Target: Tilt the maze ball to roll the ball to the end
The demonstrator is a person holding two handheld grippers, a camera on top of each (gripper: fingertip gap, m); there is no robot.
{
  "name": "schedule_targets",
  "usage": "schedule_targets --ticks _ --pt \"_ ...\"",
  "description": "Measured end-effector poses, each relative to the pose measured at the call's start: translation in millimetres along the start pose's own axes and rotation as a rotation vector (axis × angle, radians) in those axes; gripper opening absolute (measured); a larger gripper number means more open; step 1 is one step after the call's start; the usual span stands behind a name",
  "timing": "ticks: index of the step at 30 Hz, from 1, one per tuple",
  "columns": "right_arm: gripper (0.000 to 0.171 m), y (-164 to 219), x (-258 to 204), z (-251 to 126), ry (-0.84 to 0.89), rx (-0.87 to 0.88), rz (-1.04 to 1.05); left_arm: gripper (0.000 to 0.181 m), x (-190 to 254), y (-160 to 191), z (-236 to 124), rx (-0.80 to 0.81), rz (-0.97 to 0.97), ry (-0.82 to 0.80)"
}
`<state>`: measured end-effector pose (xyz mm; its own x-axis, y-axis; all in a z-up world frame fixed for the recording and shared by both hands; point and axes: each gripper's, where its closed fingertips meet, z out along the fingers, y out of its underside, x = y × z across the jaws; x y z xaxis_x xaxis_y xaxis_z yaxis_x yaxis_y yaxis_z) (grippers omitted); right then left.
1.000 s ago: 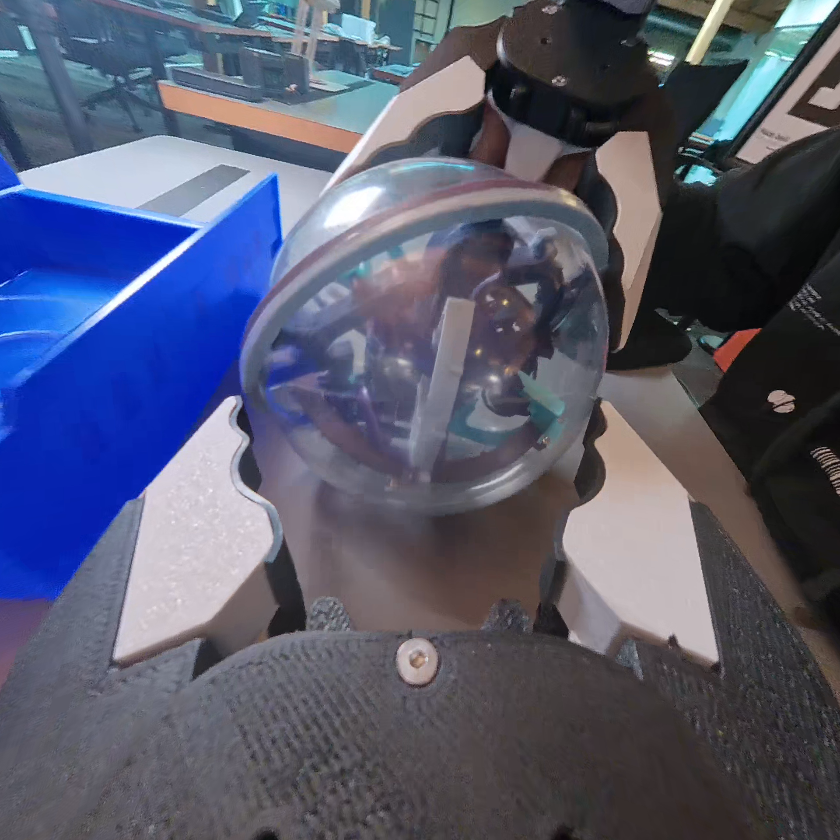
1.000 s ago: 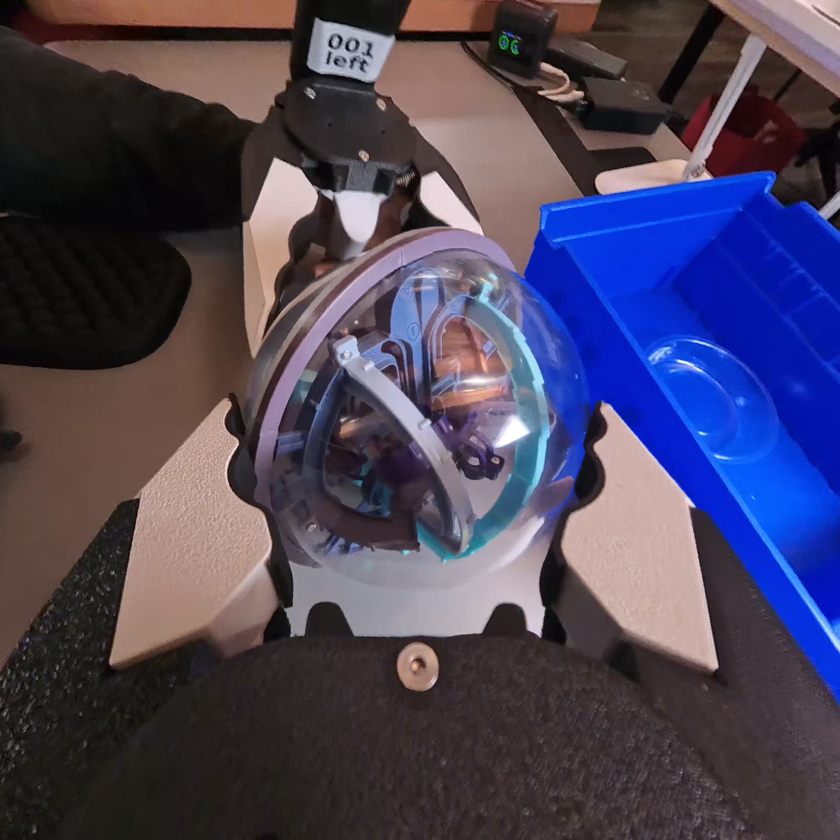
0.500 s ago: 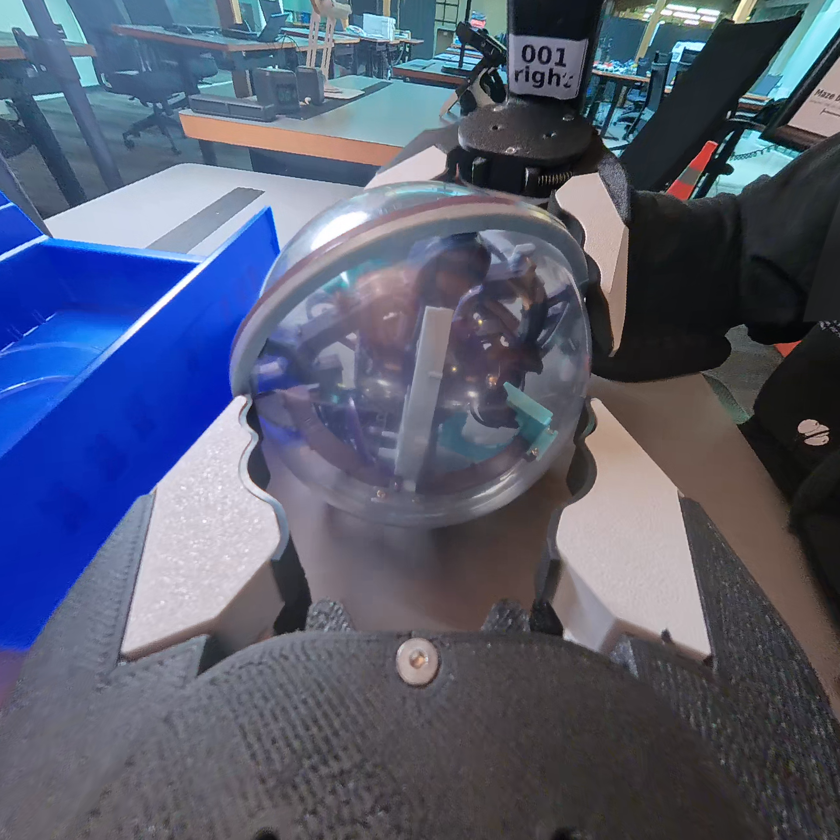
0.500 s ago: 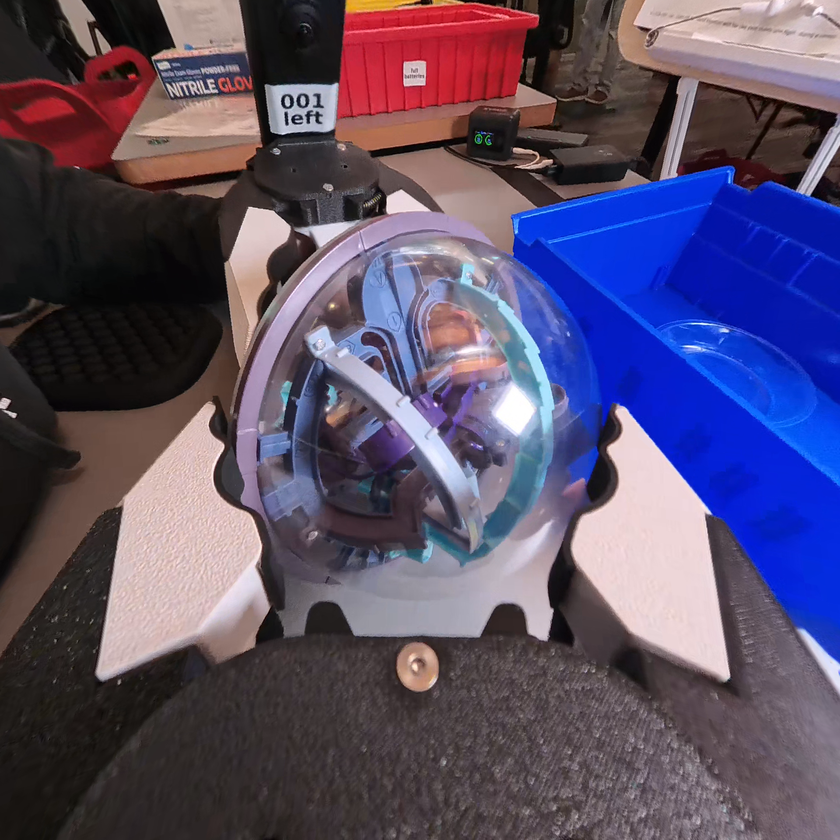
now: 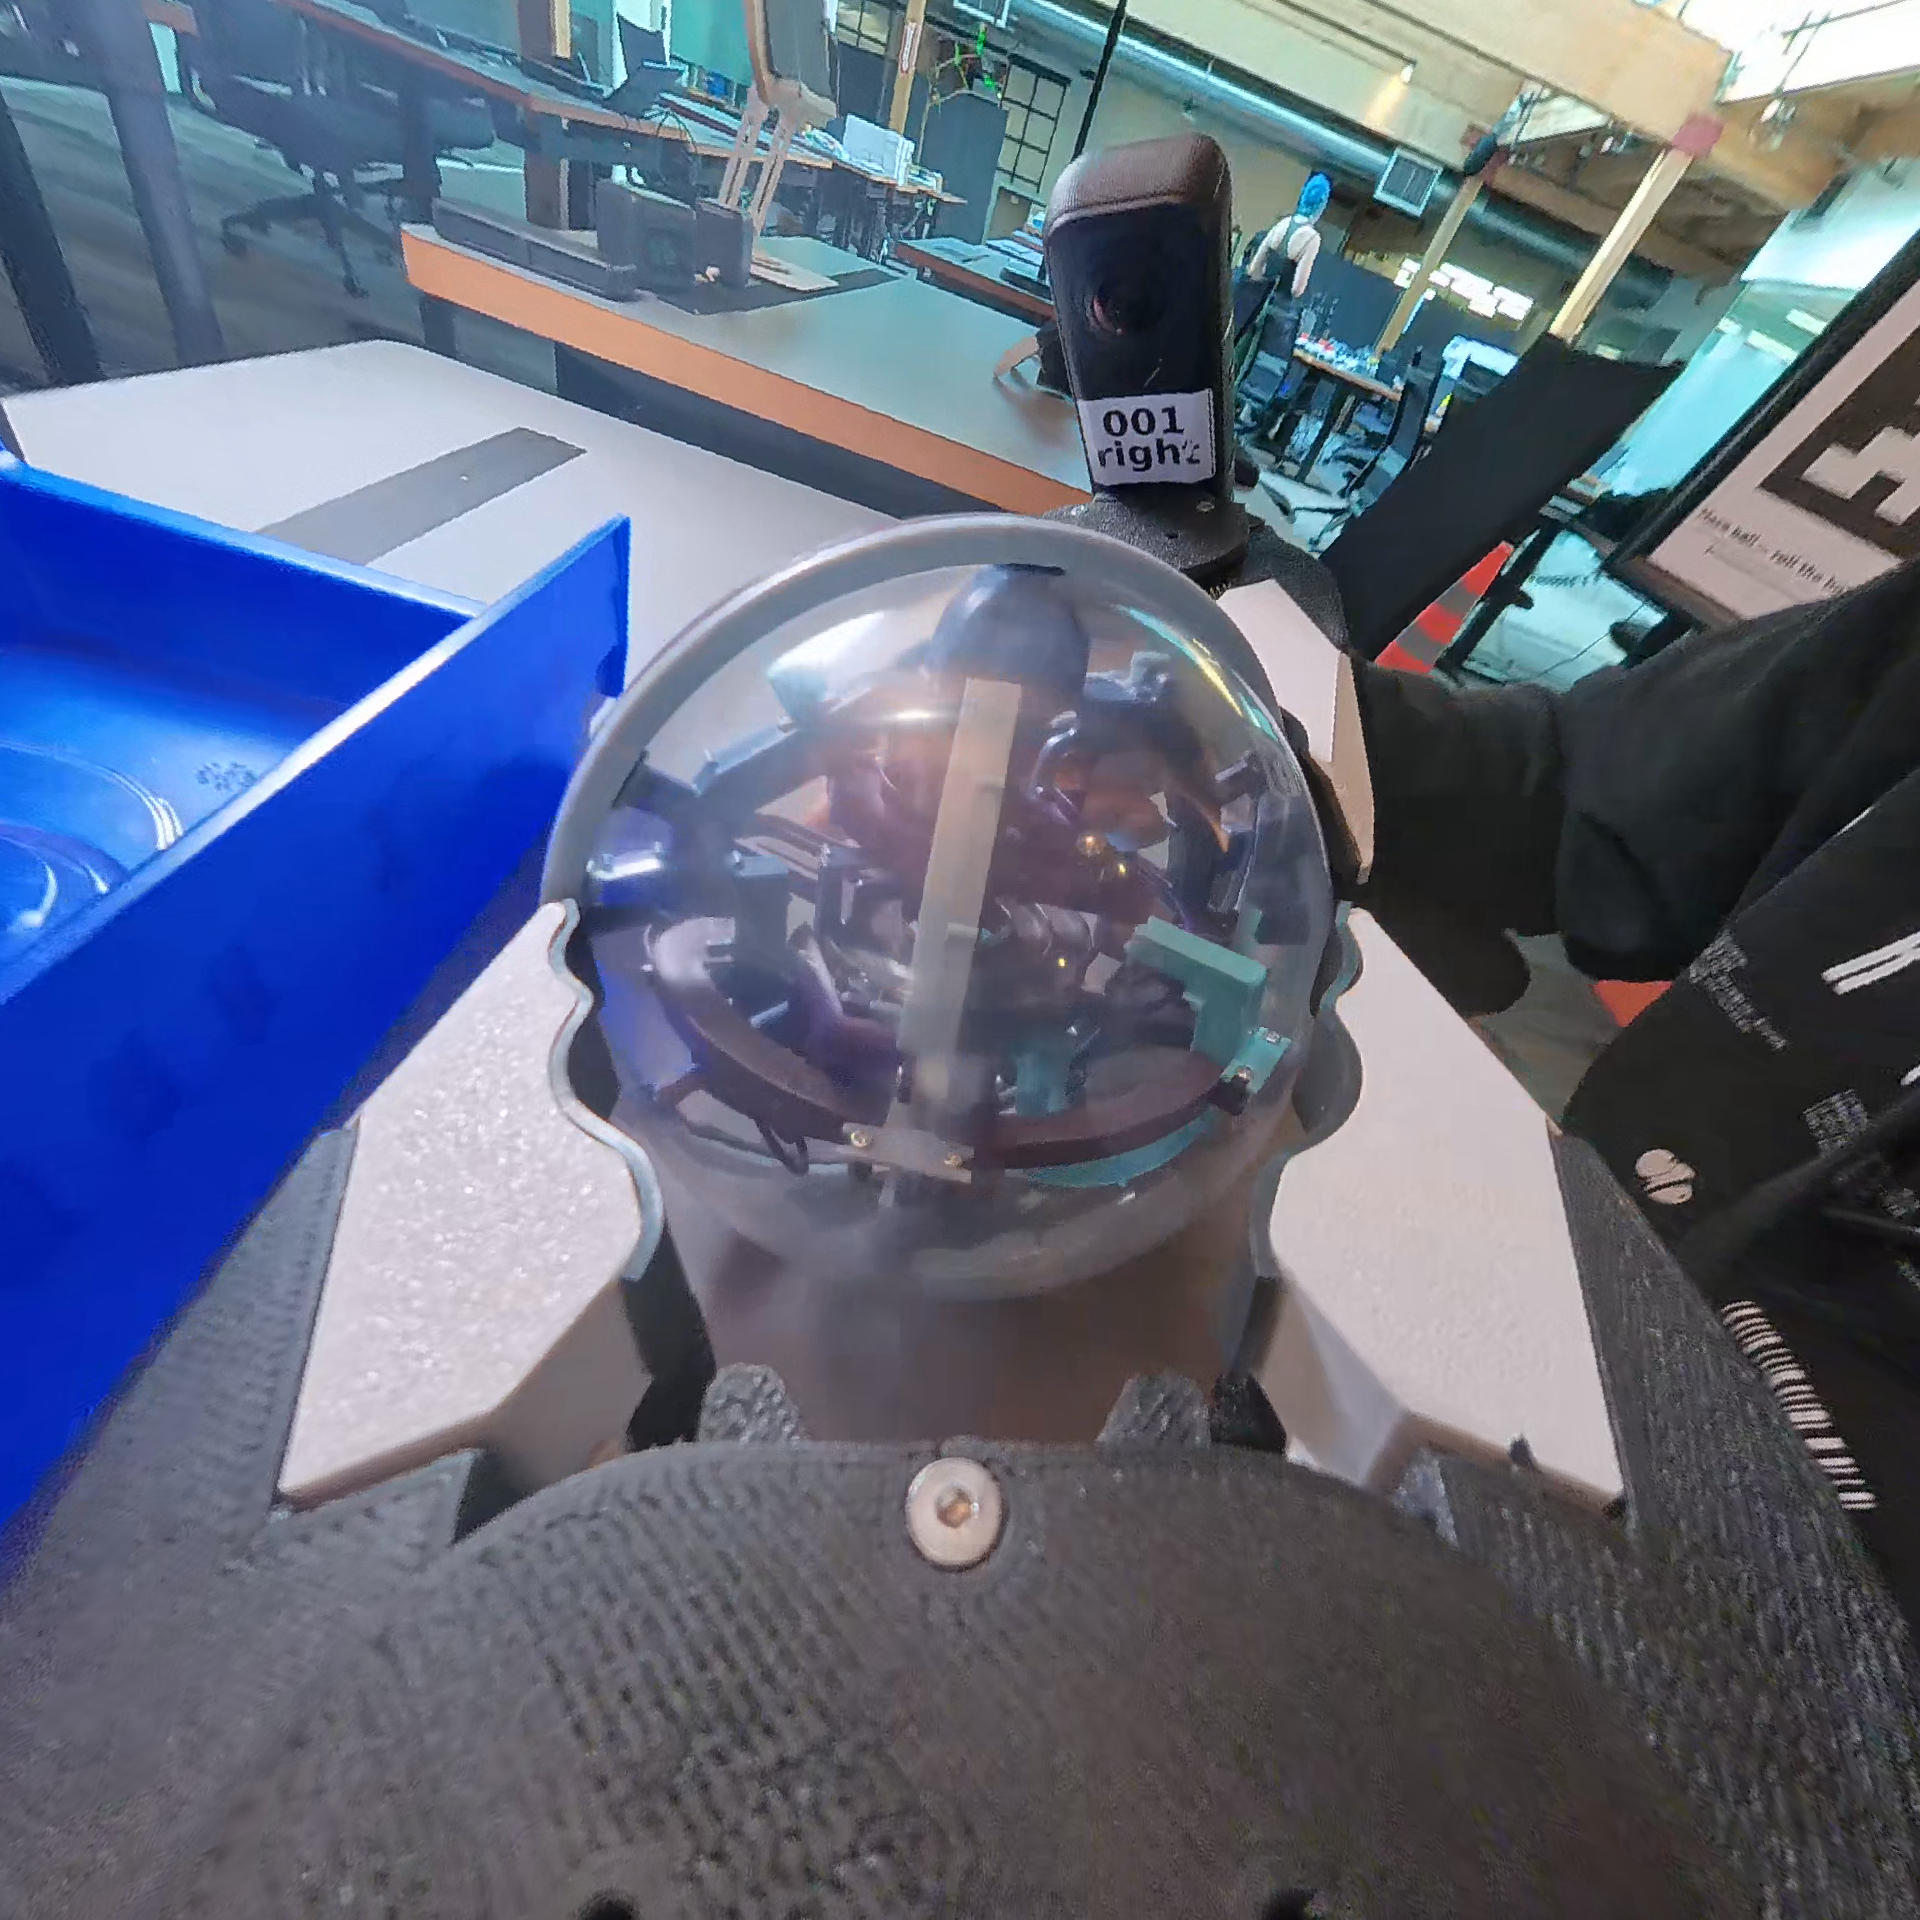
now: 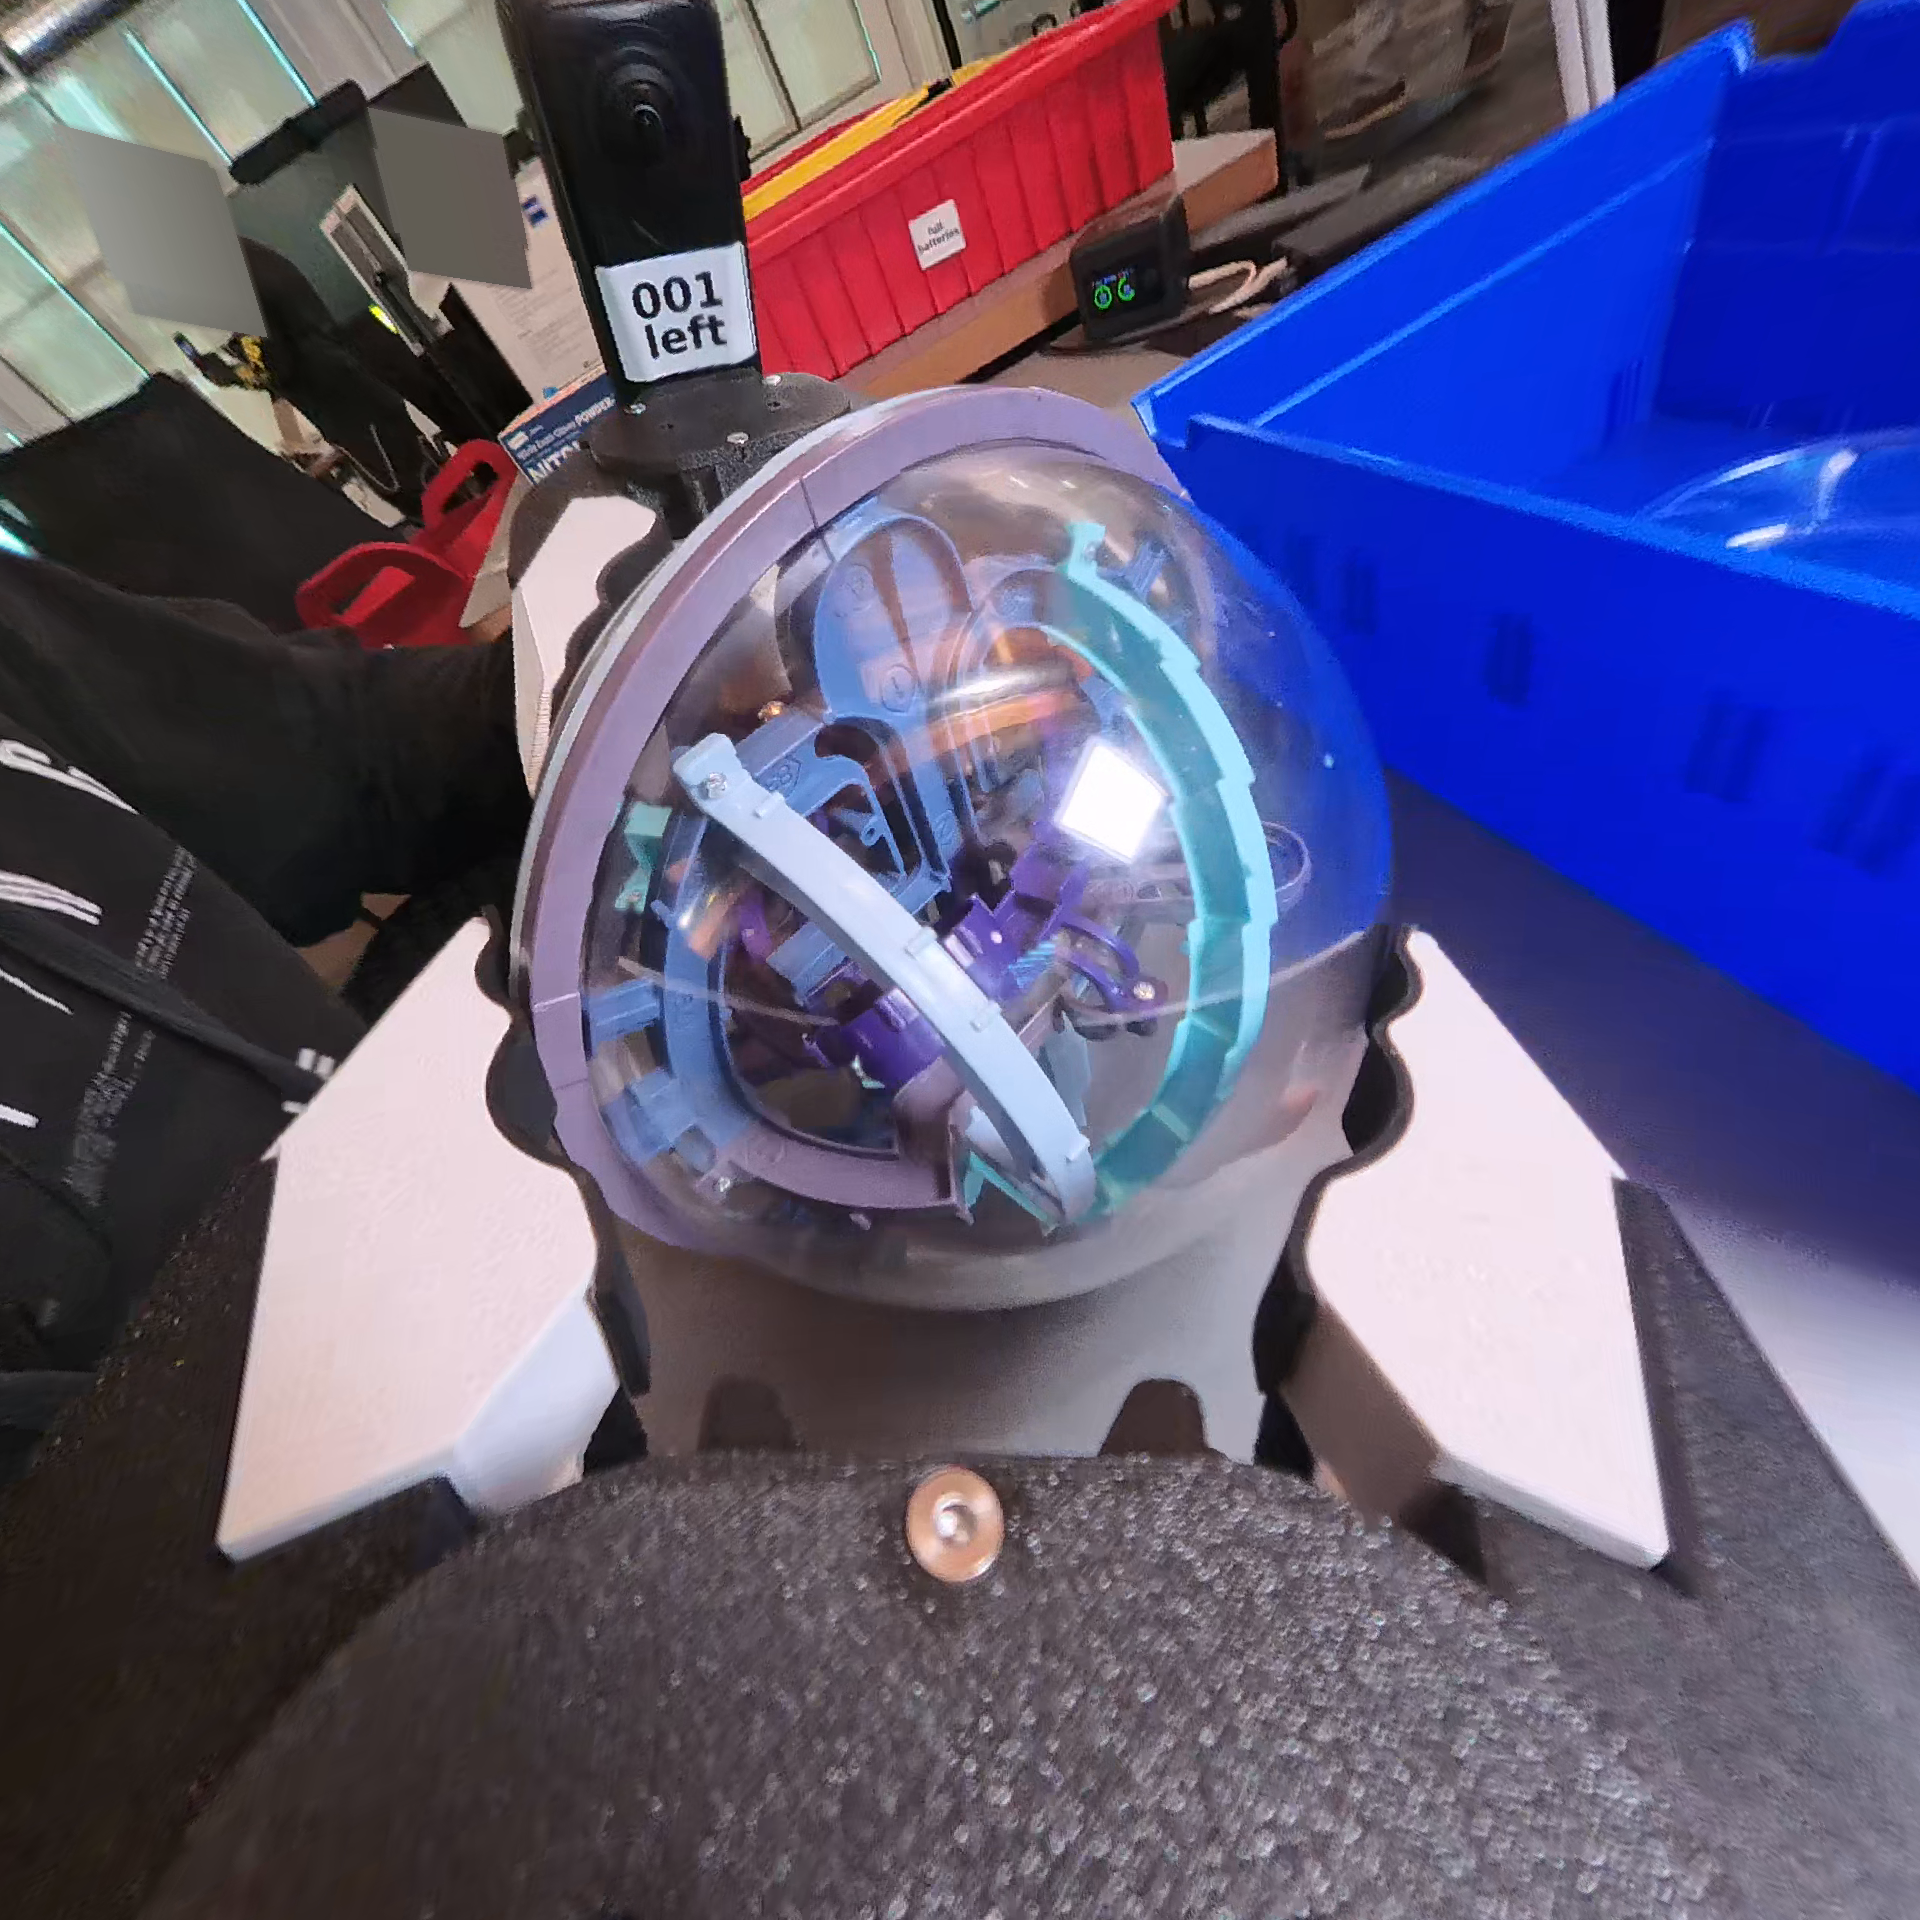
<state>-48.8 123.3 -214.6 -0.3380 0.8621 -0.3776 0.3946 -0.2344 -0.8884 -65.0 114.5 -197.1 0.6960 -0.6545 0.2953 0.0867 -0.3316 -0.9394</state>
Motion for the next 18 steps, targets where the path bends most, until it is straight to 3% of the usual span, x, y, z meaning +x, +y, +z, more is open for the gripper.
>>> schedule_targets --ticks 9,18 --pt "0.149 -9 10 1 -0.008 0.023 0.23 0.13 -15 -1 -4 0.041 -0.272 0.06" --pt "0.147 -11 -4 0 0.031 0.015 0.028 0.129 0 3 -11 0.087 -0.063 0.1"
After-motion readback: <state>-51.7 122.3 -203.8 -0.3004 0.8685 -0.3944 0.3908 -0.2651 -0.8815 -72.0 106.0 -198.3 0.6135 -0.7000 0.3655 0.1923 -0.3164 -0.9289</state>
